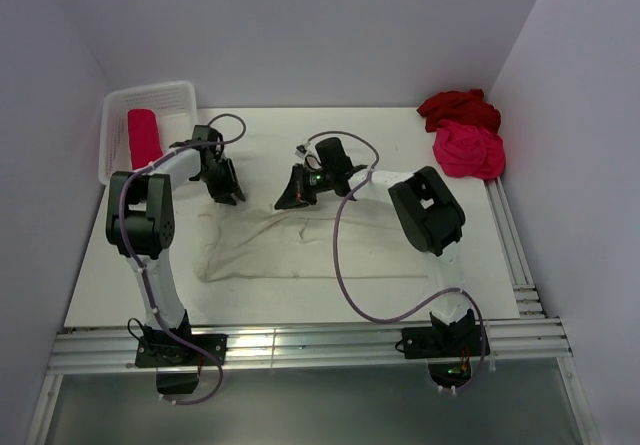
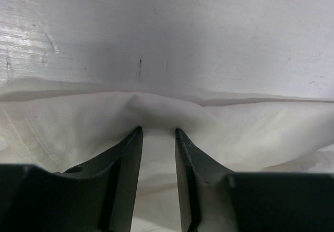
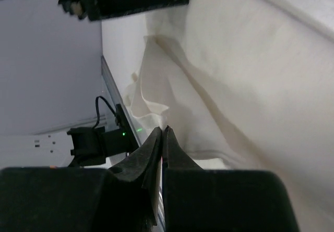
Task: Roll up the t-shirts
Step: Fold the tshirt
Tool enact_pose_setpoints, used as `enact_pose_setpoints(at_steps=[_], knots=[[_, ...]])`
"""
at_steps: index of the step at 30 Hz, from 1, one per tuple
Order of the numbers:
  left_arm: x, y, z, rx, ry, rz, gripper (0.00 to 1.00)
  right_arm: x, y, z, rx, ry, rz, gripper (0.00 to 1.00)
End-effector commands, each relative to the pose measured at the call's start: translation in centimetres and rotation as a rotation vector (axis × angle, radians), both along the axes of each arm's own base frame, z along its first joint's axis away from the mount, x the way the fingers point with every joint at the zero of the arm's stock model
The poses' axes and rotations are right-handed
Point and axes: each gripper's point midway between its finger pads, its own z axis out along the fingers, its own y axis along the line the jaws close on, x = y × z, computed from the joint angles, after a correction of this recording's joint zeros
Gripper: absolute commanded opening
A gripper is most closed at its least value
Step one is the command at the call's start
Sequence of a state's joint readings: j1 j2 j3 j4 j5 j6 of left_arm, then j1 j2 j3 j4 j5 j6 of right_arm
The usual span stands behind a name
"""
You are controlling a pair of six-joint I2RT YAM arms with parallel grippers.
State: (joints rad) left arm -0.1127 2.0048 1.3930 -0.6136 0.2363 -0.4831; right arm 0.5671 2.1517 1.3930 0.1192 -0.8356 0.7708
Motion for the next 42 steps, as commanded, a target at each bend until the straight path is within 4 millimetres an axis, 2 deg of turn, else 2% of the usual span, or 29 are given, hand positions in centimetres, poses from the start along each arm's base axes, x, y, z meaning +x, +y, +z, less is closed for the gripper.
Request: enact_pose_setpoints(at_steps=[1,3,4,6,9,17,20,21,26,31,33,37,39,41,42], knots=[[-1.0,0.7,-2.9,0.082,0.059,-0.027,0.37,-2.0,-0.4,3.5,0.063,-0.079,0.068,0.01],[-0.9,0.6,-2.8,0.081,0.058,-0.027,0.35,-2.9,-0.9,3.8,0.059,-0.078,0.078,0.01],[-0.8,0.5,-2.8,0.083,0.058,-0.03,0.35,-3.6,-1.3,3.2,0.049,-0.067,0.086,0.01],[-0.9,0.3,-2.9,0.086,0.062,-0.032,0.35,-4.4,-1.8,3.4,0.048,-0.069,0.094,0.01],[-1.0,0.2,-2.9,0.09,0.063,-0.036,0.35,-5.9,-2.7,2.7,0.031,-0.046,0.104,0.01],[-1.3,-0.1,-3.1,0.095,0.07,-0.044,0.35,-8.3,-4.4,1.9,-0.017,-0.025,0.123,0.04],[-1.2,0.0,-3.0,0.098,0.069,-0.045,0.35,-9.1,-5.3,0.5,-0.072,0.0,0.132,0.14],[-1.3,-0.1,-3.1,0.097,0.072,-0.047,0.35,-9.2,-5.5,0.1,-0.089,-0.014,0.142,0.22],[-1.2,-0.1,-3.0,0.101,0.073,-0.049,0.35,-10.1,-6.5,-0.8,-0.167,-0.004,0.181,0.42],[-1.1,-0.1,-3.0,0.103,0.074,-0.05,0.35,-9.9,-6.7,0.1,-0.181,-0.056,0.195,0.47],[-1.0,-0.1,-2.9,0.103,0.072,-0.051,0.34,-9.4,-6.2,1.3,-0.156,-0.07,0.178,0.47],[-1.0,0.1,-2.8,0.109,0.074,-0.053,0.34,-7.5,-4.2,3.9,-0.065,-0.098,0.142,0.48],[-1.0,0.0,-2.8,0.109,0.073,-0.056,0.34,-6.5,-3.2,5.0,-0.046,-0.108,0.122,0.52],[-1.0,-0.1,-2.9,0.103,0.073,-0.058,0.34,-6.3,-2.1,4.9,-0.061,-0.13,0.136,0.55],[-1.1,-0.1,-2.9,0.102,0.077,-0.058,0.35,-5.5,-1.2,6.1,-0.059,-0.174,0.14,0.55]])
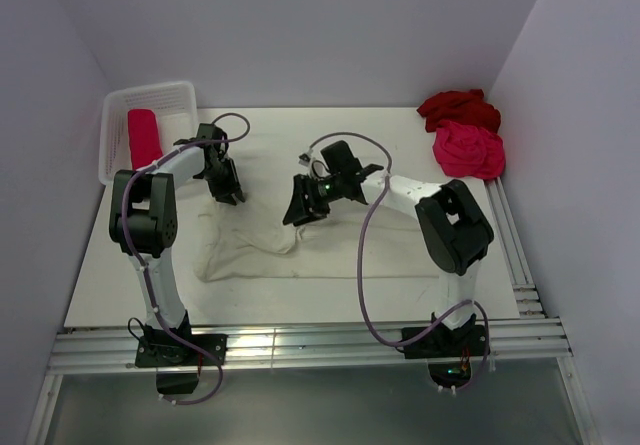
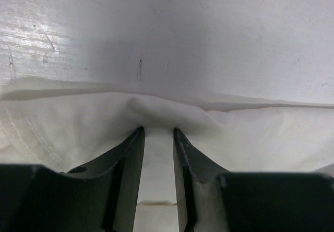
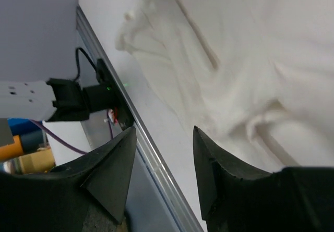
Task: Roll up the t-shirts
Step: Fold the tshirt
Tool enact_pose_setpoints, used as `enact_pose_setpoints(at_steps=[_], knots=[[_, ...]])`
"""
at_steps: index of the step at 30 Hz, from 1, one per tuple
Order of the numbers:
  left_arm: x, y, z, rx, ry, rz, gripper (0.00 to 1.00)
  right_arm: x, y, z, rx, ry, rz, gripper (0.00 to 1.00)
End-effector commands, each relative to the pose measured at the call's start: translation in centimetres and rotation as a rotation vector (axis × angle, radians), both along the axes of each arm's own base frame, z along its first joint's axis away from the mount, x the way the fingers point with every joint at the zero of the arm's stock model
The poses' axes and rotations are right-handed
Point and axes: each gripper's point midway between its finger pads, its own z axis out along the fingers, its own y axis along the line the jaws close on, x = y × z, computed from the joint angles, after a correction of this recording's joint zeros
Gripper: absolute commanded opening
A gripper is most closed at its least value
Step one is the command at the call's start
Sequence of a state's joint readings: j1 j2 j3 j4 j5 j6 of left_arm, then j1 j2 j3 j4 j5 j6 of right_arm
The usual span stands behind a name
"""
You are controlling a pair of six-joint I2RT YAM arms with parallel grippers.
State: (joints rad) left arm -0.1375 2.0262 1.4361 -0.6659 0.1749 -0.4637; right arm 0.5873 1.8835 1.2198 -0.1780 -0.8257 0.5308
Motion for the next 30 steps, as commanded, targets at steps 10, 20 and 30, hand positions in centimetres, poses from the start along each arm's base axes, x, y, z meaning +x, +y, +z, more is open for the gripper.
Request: enact_pose_setpoints(at_steps=[10,20,30], knots=[[-1.2,-0.7,-2.7,0.005,0.072,-0.051,0.35,2.9,8.3,2.9,-0.137,-0.409,0.04,0.56],[-1.3,-1.5,-2.5,-0.047,0.079,-0.052,0.35,1.6,11.2,-0.8,-0.322,-0.629,0.092,0.56],[-2.4,-1.2,-2.7,-0.038,0.09,-0.057,0.35,1.3,12.1,-4.3,-0.478,-0.749,0.103,0.56]])
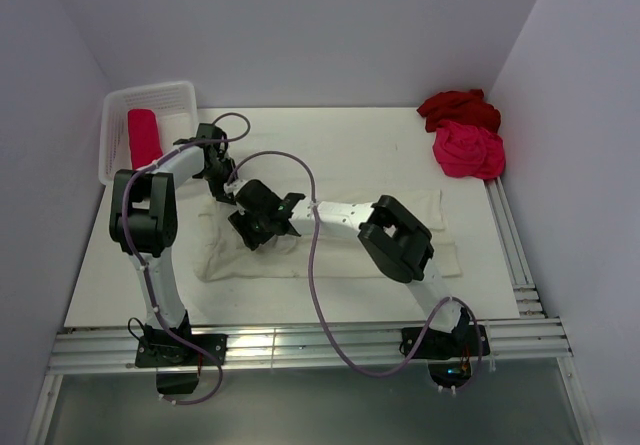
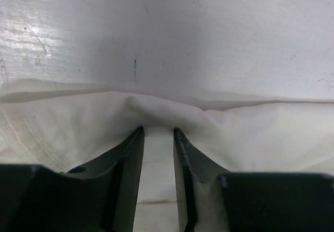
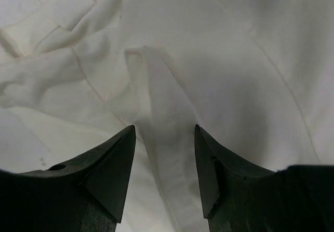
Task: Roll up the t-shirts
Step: Fold the tshirt
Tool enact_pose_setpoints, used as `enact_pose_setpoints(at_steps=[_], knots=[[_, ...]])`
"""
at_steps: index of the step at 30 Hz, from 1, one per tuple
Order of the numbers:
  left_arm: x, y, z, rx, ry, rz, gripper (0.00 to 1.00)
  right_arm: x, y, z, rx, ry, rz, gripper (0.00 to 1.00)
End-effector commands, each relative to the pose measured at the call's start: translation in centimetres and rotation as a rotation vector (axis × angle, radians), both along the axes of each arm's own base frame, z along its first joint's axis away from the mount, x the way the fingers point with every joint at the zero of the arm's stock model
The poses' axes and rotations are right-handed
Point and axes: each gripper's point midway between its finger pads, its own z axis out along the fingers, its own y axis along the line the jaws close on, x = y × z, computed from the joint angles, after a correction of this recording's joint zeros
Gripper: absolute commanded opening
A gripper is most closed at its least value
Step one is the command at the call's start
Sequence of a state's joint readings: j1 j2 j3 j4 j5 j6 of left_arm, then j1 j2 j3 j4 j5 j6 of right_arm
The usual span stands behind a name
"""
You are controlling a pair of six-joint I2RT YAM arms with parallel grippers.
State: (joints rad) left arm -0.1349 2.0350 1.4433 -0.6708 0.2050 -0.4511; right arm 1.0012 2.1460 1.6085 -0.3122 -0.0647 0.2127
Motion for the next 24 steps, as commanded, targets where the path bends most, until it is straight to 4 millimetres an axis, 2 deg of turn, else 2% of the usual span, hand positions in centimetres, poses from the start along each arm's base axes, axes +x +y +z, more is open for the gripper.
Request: enact_pose_setpoints(at_steps=[1,6,17,19,20,24], knots=[[-2.3,-0.9,-2.6,-0.015,0.081,-0.04,0.35,0.9,1.4,1.1,-0.023,-0.112,0.006,0.56],[-2.6,-0.8,-2.6,-0.014,0.082,-0.037,0.35,1.1,1.8,1.3,-0.026,-0.133,0.004,0.53],[-2.6,-0.7,-2.5,-0.005,0.08,-0.031,0.35,1.0,0.4,2.0,-0.035,-0.149,-0.048,0.04],[-2.6,-0.6,-2.4,-0.003,0.079,-0.03,0.35,0.8,-0.1,1.9,-0.035,-0.149,-0.045,0.01],[-2.5,-0.7,-2.4,-0.005,0.078,-0.031,0.35,0.6,-0.1,2.8,-0.017,-0.156,-0.041,0.01],[-2.4,-0.7,-2.3,-0.004,0.078,-0.03,0.35,-0.5,-0.7,3.2,-0.002,-0.136,-0.006,0.05]])
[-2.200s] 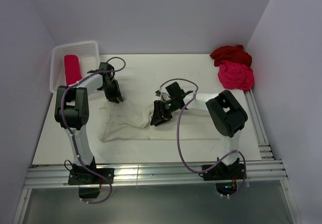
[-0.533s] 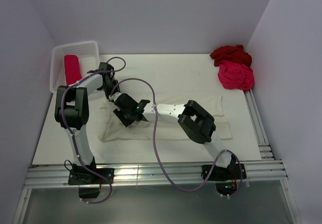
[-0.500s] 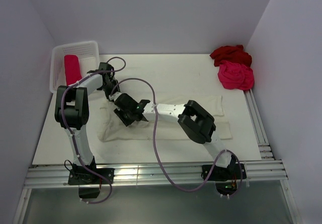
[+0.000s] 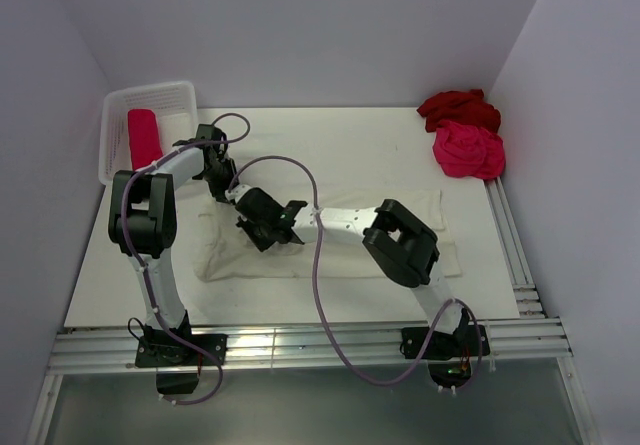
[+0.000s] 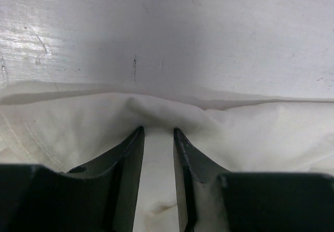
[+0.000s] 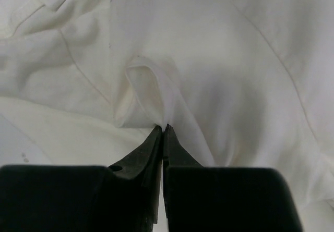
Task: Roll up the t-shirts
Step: Fold the tshirt
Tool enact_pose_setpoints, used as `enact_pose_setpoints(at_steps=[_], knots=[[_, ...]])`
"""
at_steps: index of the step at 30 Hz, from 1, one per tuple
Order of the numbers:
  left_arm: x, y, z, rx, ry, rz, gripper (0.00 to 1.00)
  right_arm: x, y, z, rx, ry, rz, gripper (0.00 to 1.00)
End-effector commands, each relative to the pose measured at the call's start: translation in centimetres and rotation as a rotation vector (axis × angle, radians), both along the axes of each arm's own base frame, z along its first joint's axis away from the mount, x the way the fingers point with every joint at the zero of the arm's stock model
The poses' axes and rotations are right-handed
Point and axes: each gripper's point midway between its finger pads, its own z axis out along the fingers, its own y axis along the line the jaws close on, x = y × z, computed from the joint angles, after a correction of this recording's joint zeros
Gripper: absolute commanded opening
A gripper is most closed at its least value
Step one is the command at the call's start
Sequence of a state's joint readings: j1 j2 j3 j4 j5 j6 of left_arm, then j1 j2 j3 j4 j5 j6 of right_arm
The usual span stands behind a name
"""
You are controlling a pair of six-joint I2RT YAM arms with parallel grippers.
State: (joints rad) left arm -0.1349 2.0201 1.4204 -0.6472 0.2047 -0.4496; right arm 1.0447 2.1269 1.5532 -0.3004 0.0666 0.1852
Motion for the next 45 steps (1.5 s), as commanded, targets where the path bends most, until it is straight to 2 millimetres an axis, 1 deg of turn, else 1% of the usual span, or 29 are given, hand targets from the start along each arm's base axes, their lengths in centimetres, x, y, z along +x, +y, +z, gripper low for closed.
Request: enact_pose_setpoints(at_steps=[1,2,4,10,11,13,15,16,19,20,23,26,27,28,29,30,32,33,35,36,37,38,39,40,42,43,44,45], knots=[[-2.3,-0.7,-2.5,-0.001,0.095,-0.031,0.35,-0.3,0.0,3.7,0.072,-0.038,0.025,0.06],[-2.2,-0.7,-2.4,-0.003,0.094,-0.031,0.35,-0.5,-0.1,4.3,0.081,-0.043,0.03,0.07],[-2.2,-0.7,-2.4,-0.003,0.093,-0.033,0.35,-1.1,-0.4,4.1,0.077,-0.035,0.041,0.09],[-2.0,-0.7,-2.4,-0.002,0.093,-0.034,0.35,-2.6,-0.7,4.8,0.091,-0.02,0.081,0.11],[-2.0,-0.7,-2.4,-0.002,0.092,-0.035,0.35,-2.8,-0.6,4.9,0.092,-0.017,0.087,0.12],[-2.0,-0.7,-2.4,0.001,0.094,-0.035,0.35,-3.9,-0.3,5.1,0.103,0.009,0.123,0.16],[-2.0,-0.7,-2.4,0.001,0.09,-0.036,0.35,-4.5,-0.2,5.1,0.103,0.023,0.142,0.18],[-2.0,-0.7,-2.4,0.001,0.091,-0.035,0.35,-5.1,0.1,5.2,0.109,0.032,0.163,0.19],[-2.0,-0.8,-2.4,-0.003,0.091,-0.034,0.35,-6.0,0.4,5.2,0.11,0.056,0.196,0.18],[-2.0,-0.8,-2.4,-0.003,0.091,-0.034,0.35,-6.8,0.6,5.3,0.122,0.076,0.228,0.18],[-2.0,-0.8,-2.4,-0.005,0.092,-0.035,0.35,-7.7,0.4,5.2,0.104,0.089,0.269,0.17],[-2.1,-0.8,-2.4,-0.005,0.093,-0.035,0.35,-8.2,-0.6,4.4,0.053,0.091,0.281,0.19],[-2.1,-0.8,-2.4,-0.005,0.093,-0.035,0.35,-8.2,-1.2,4.0,0.032,0.088,0.277,0.22],[-2.1,-0.8,-2.4,-0.005,0.092,-0.035,0.35,-8.2,-1.4,3.9,0.025,0.085,0.277,0.26],[-2.1,-0.8,-2.5,-0.005,0.093,-0.035,0.35,-8.3,-1.6,3.7,0.012,0.085,0.279,0.32],[-2.1,-0.8,-2.5,-0.005,0.095,-0.035,0.35,-8.5,-2.0,3.5,-0.001,0.093,0.28,0.42],[-2.1,-0.9,-2.4,-0.009,0.093,-0.034,0.35,-8.6,-2.0,3.7,0.002,0.1,0.28,0.47],[-2.1,-0.8,-2.4,-0.009,0.094,-0.034,0.35,-8.7,-2.0,3.9,0.013,0.106,0.271,0.51],[-1.8,-0.9,-1.9,-0.013,0.084,-0.035,0.35,-8.5,-2.1,5.1,0.041,0.098,0.25,0.52],[-1.7,-1.1,-1.6,-0.021,0.082,-0.037,0.35,-8.4,-2.0,5.7,0.068,0.11,0.228,0.54],[-1.5,-1.2,-1.0,-0.026,0.068,-0.04,0.35,-7.5,-2.2,7.1,0.108,0.113,0.197,0.54],[-1.4,-1.3,-0.6,-0.033,0.063,-0.042,0.36,-7.3,-2.3,7.8,0.145,0.141,0.186,0.54],[-1.2,-1.5,0.3,-0.047,0.044,-0.046,0.37,-6.7,-2.5,8.5,0.182,0.16,0.146,0.53],[-1.2,-1.7,0.8,-0.056,0.04,-0.047,0.38,-4.8,-3.5,9.9,0.227,0.163,0.097,0.53],[-1.2,-1.9,2.1,-0.072,0.021,-0.054,0.41,-2.9,-4.4,11.2,0.27,0.166,0.03,0.53],[-1.3,-1.9,2.7,-0.075,0.02,-0.053,0.42,-0.8,-5.6,11.7,0.286,0.154,-0.018,0.53],[-1.3,-1.9,3.2,-0.073,0.012,-0.053,0.44,0.1,-6.3,11.7,0.281,0.154,-0.047,0.54],[-1.3,-2.0,4.3,-0.078,-0.009,-0.054,0.45,1.3,-6.7,12.4,0.28,0.141,-0.065,0.54]])
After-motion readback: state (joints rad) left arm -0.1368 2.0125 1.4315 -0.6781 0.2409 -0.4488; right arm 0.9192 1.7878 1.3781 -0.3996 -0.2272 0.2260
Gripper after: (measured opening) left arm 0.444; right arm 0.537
